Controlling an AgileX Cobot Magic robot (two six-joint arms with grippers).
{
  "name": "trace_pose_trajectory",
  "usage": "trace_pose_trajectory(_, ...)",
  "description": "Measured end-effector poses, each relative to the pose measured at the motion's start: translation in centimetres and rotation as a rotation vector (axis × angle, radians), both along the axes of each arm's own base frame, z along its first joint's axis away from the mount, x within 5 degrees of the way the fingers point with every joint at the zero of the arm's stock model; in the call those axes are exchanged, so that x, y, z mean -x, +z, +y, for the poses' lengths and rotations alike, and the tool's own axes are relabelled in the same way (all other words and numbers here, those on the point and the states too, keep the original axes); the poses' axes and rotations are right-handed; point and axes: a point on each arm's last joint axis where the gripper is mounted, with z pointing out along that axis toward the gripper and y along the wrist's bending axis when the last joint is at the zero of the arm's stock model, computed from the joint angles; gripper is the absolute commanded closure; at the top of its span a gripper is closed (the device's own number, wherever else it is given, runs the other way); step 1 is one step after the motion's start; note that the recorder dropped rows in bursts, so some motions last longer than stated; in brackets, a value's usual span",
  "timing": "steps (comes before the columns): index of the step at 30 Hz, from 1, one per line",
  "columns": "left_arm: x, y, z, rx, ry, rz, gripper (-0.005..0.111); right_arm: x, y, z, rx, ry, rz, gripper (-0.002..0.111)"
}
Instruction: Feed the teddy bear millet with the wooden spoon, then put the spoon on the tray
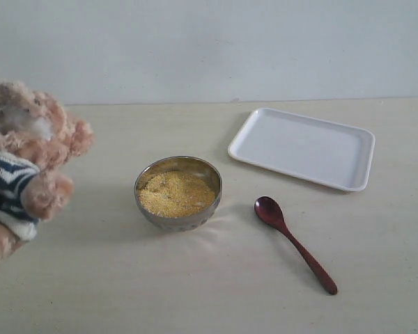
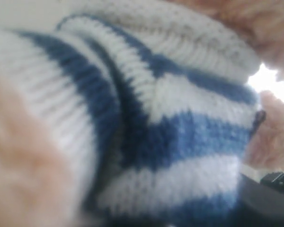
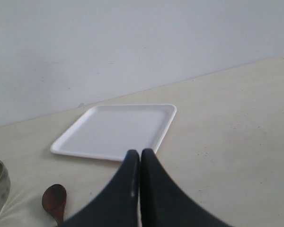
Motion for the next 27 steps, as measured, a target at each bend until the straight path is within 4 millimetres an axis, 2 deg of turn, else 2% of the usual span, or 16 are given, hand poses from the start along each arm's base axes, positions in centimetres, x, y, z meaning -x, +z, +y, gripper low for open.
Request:
trace_pose_trajectory(4,1.5,-1.1,-0.2,-0.062,-0.003,0.023,0.1,0.0,0.0,0.0,0.0,0.0,0.0,0.108)
trace_pose_trajectory(8,2.1,-1.6,-0.4,-0.066,-0.003,0.036,0.1,0.0,0.0,0.0,0.0,0.0,0.0,0.108)
trace_pose_trajectory(27,2.0,-1.5,-0.6,-0.043,0.006,0.031,0.1,0.0,0.0,0.0,-0.002,0.0,0.0,0.108)
